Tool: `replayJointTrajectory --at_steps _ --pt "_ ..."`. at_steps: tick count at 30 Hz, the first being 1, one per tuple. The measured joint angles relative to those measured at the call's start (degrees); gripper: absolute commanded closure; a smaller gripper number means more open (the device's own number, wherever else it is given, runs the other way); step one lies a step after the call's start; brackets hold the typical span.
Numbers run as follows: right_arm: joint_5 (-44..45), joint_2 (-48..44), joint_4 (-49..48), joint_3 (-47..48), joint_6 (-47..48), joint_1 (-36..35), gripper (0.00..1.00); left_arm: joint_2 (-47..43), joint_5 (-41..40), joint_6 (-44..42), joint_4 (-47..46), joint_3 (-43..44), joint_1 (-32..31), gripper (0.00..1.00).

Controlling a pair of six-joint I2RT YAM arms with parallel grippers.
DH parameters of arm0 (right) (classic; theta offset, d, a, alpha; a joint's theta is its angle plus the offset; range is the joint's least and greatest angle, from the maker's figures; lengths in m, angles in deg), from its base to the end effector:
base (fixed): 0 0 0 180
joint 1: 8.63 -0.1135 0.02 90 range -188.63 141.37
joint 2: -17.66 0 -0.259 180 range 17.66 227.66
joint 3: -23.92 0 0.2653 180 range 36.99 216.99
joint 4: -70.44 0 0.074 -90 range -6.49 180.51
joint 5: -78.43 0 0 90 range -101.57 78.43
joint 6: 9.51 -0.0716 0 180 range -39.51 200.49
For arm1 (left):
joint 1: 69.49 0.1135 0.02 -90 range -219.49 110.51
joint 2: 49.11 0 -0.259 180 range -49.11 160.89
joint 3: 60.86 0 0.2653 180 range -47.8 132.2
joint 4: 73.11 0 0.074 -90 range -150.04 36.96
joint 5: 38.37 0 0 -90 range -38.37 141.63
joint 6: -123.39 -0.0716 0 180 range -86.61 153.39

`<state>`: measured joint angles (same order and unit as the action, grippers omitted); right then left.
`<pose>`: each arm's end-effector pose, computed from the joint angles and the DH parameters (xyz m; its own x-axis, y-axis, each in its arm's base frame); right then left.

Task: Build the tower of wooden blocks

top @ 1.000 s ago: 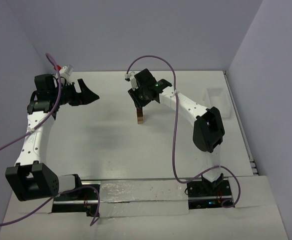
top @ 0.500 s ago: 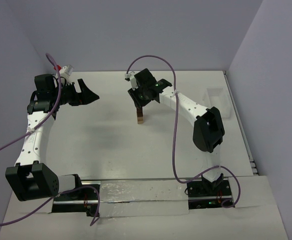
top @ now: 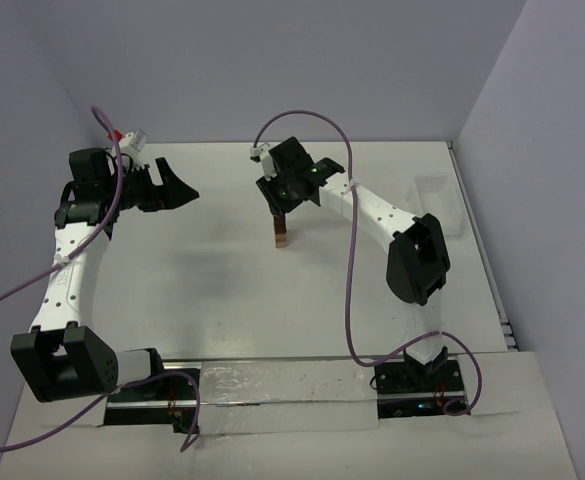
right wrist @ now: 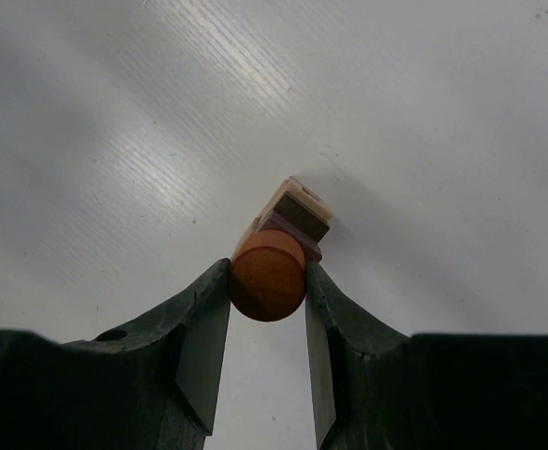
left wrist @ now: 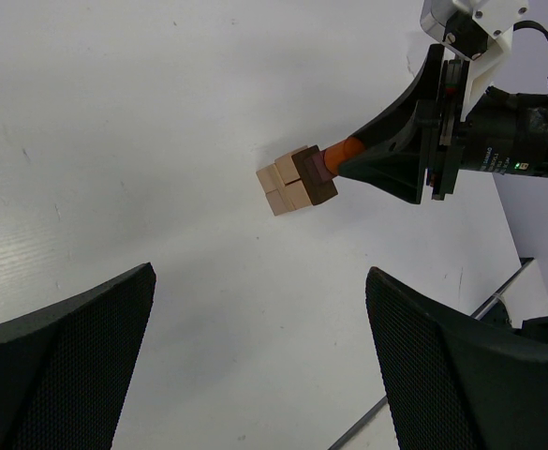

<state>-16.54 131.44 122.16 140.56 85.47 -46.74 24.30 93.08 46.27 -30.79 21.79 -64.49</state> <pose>0.3778 0.3042 0.2543 -0.5331 -0.5280 -0.6611 -0.7086 0.7055 0.0079 0.3178 -0.0198 0.3346 -0.6387 -0.2236 -0.7363 0.3538 0.7644 -0.5390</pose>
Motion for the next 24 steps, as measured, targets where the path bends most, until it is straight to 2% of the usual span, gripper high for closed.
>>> replayJointTrajectory --at_steps 24 --pt "0.0 0.0 0.0 0.0 0.0 0.5 0.73 0.0 0.0 0.0 -0.1 0.0 0.0 0.01"
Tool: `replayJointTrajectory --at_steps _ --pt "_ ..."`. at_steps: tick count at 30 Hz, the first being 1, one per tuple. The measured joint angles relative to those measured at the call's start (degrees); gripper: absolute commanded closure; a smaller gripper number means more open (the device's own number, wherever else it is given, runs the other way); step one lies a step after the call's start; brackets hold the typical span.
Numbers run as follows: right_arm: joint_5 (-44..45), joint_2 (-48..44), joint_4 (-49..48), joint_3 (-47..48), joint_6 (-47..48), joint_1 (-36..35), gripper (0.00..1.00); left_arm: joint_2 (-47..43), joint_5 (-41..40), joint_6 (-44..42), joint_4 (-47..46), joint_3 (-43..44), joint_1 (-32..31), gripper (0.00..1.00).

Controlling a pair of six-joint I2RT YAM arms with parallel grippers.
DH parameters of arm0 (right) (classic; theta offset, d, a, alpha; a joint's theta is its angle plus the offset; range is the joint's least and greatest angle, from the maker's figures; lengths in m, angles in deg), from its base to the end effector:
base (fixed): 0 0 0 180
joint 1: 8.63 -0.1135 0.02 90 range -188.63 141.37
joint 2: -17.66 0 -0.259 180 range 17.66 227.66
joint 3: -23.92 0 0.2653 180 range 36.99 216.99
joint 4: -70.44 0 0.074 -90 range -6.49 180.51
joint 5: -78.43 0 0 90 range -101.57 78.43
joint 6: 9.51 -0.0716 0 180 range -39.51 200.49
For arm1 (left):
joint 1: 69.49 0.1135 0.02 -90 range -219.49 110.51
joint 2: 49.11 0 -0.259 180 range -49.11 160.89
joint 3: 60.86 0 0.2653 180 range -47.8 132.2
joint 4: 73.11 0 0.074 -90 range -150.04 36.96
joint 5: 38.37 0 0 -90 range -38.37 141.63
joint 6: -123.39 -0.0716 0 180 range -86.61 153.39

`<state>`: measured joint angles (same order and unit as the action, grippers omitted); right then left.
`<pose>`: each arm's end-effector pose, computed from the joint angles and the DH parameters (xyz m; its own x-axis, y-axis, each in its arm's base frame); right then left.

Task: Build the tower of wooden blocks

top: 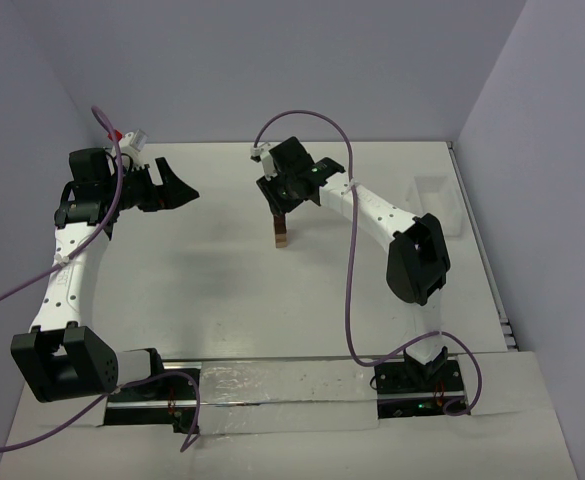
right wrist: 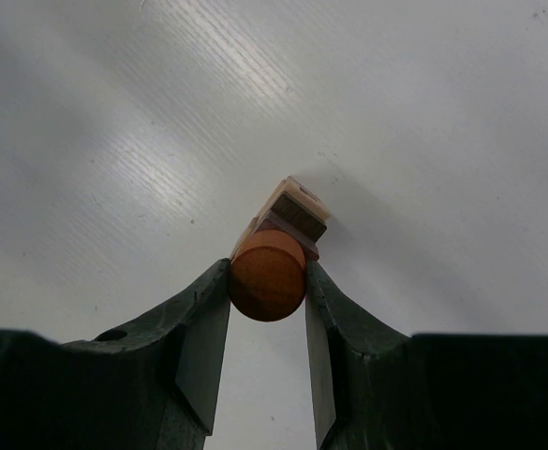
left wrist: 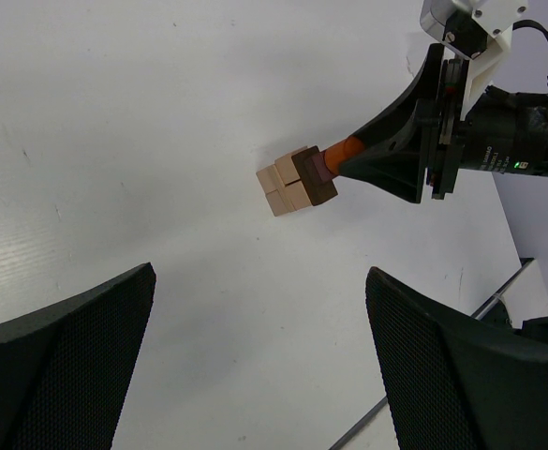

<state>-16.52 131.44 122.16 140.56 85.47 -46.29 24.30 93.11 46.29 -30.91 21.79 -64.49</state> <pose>0.3802 0.3012 0.2543 -0.5372 -0.5238 -0.6611 -0.7029 0.7112 0.0076 0.3179 -0.0198 0.3349 -0.6373 -0.2237 -0.7374 0.3550 0.7641 -0.5386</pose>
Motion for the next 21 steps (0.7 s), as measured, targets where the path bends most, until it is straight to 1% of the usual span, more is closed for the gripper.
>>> replayJointTrajectory --at_steps 5,11,16,19,21 --pt "0.0 0.0 0.0 0.0 0.0 0.1 0.7 0.0 0.0 0.0 0.0 0.0 0.0 0.01" --pt "-0.1 0.0 0.2 0.0 0.0 0.1 0.63 0.0 0.0 0.0 0.0 0.0 0.0 0.01" --pt "-0.1 0.0 0.5 0.0 0.0 0.1 0.49 0.0 0.1 0.0 0.0 0.0 0.0 0.01" --pt "-0.1 0.0 0.5 0.0 0.0 0.1 0.35 0.0 0.3 0.0 0.0 0.0 0.0 0.01" --pt "-0.1 0.0 0.5 0.0 0.0 0.1 0.28 0.0 0.4 0.0 0.0 0.0 0.0 0.01"
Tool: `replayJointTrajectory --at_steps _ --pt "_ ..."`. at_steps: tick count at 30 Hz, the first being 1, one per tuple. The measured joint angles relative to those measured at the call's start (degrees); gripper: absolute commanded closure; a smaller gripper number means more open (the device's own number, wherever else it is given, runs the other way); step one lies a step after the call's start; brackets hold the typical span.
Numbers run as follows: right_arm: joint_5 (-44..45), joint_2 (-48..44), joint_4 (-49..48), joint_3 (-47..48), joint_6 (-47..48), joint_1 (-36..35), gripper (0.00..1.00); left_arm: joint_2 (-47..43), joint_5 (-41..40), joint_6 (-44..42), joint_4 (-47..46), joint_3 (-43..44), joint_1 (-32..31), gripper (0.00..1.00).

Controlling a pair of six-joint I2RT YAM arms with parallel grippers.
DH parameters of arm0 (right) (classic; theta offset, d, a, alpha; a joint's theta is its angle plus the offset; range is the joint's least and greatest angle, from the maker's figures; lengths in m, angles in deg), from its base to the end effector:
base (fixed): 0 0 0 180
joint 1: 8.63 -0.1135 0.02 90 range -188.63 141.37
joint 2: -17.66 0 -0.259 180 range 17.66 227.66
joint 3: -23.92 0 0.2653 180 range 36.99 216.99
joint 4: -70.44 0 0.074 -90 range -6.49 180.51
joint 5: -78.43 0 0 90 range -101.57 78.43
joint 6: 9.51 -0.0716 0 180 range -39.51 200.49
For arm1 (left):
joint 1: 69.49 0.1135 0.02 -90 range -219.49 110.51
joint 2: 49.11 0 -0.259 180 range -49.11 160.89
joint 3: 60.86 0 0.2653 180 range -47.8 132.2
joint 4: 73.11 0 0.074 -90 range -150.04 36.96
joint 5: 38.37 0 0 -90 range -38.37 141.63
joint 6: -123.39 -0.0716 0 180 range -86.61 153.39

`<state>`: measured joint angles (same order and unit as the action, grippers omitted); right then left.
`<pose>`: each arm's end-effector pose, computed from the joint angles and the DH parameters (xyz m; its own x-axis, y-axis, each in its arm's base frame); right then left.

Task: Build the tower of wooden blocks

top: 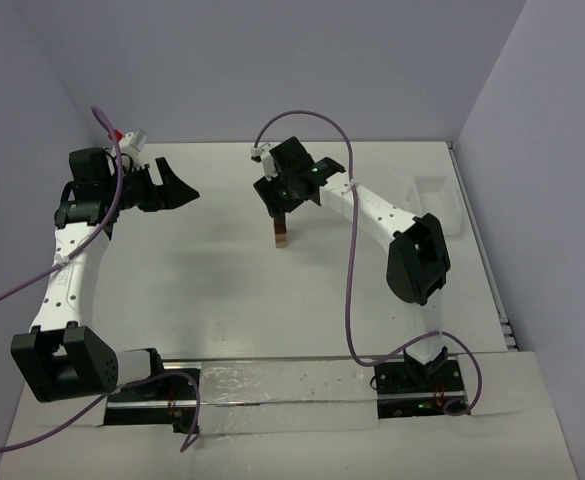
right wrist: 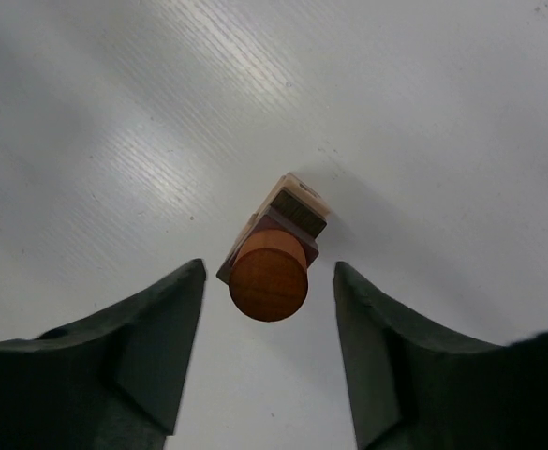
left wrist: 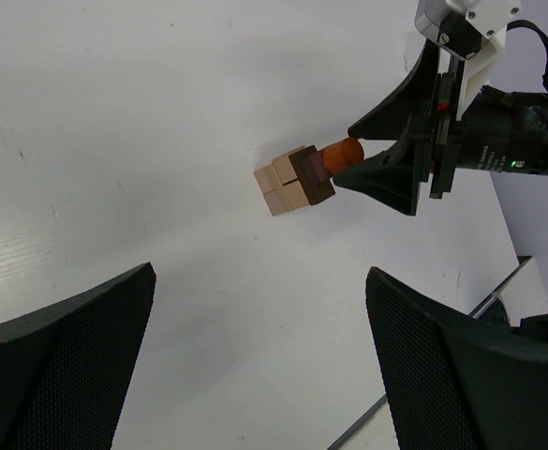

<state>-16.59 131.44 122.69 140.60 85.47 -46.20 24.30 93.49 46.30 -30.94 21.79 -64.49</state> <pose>0.3799 0.3001 0.2537 -0.5424 -0.5264 -0.6547 -0.7023 0.7118 0.0096 0.3177 -0.0202 0.3351 -0.6380 -0.2229 -0.7371 0.3596 0.7602 -0.5411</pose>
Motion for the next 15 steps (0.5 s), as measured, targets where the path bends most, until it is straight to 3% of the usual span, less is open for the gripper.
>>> replayJointTrajectory --at_steps 4,15 --pt "-0.1 0.0 0.0 0.0 0.0 0.0 0.01 0.0 0.0 0.0 0.0 0.0 0.0 0.01" --pt "-1.6 -0.1 0.4 0.0 -0.5 0.0 0.0 0.0 0.0 -0.1 0.0 0.0 0.0 0.01"
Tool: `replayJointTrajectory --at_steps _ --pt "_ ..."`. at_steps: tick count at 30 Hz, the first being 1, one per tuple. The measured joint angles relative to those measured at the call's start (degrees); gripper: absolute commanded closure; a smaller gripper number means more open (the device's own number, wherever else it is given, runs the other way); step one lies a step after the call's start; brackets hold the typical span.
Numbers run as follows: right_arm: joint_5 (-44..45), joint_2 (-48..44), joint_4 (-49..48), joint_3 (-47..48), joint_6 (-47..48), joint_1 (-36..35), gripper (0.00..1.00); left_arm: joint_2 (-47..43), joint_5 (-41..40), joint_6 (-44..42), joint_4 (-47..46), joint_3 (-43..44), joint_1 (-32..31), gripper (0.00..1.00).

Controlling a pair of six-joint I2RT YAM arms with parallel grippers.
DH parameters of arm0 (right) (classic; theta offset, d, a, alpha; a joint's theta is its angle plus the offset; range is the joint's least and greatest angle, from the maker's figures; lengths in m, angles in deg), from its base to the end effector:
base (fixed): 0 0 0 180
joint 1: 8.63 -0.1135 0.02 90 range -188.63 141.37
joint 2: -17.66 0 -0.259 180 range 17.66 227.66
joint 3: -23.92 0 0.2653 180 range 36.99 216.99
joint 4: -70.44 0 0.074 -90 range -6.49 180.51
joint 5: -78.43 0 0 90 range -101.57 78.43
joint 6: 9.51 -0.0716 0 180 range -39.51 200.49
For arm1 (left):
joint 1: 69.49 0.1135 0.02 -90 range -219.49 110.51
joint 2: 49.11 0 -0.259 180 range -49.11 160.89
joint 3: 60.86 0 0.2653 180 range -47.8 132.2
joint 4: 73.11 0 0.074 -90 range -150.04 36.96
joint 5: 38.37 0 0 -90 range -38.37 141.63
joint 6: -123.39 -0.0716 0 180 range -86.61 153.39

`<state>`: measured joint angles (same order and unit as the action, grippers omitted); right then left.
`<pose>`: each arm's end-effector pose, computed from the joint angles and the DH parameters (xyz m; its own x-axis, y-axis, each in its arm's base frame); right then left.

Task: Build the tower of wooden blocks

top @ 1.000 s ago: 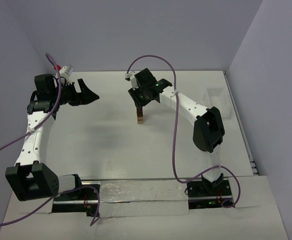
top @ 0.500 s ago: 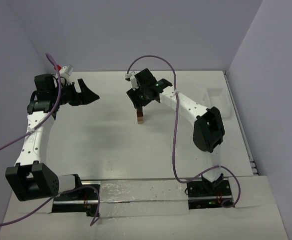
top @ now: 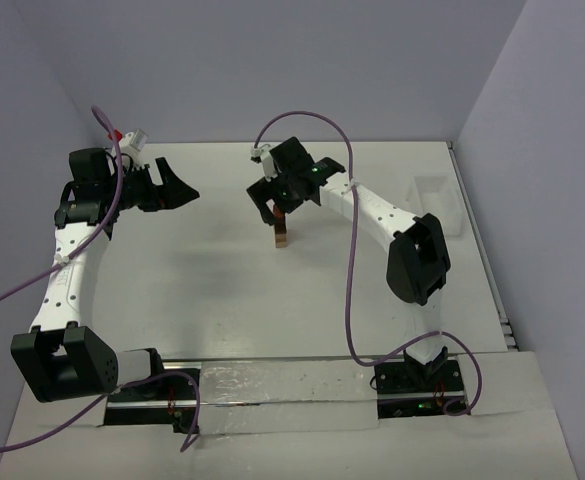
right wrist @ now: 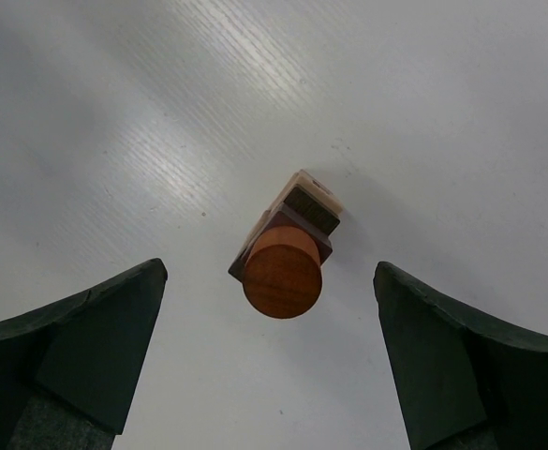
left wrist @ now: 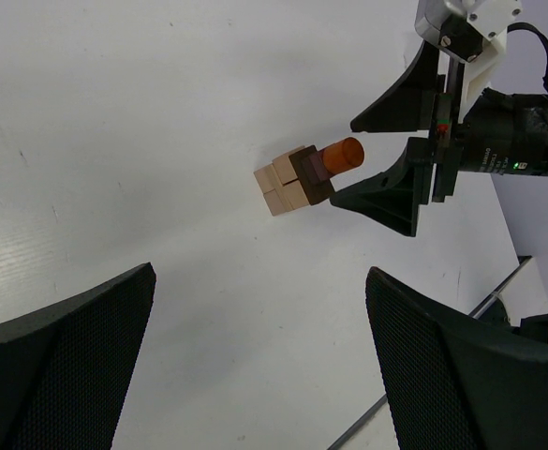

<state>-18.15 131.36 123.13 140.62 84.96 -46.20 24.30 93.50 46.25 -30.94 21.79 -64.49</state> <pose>0.3778 0.3010 0.2539 -0.5508 -0.5214 -0.6518 -0.7096 0.7037 0.0367 0.3177 -0.0202 0.3351 -0.6377 -0.2222 -0.7375 0.3603 0.7603 -0.5405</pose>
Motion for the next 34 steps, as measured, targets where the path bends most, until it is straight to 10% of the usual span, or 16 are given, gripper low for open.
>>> replayJointTrajectory --at_steps 17,34 --pt "-4.8 -27.8 -2.4 -9.6 -2.5 14.1 0.0 -0.5 -7.4 -4.4 2.5 0.0 0.0 0.01" --pt "4.4 -43.5 -12.9 -49.4 -2.8 34.4 0.0 -4.4 -25.2 -10.2 -0.7 -13.4 0.4 0.01"
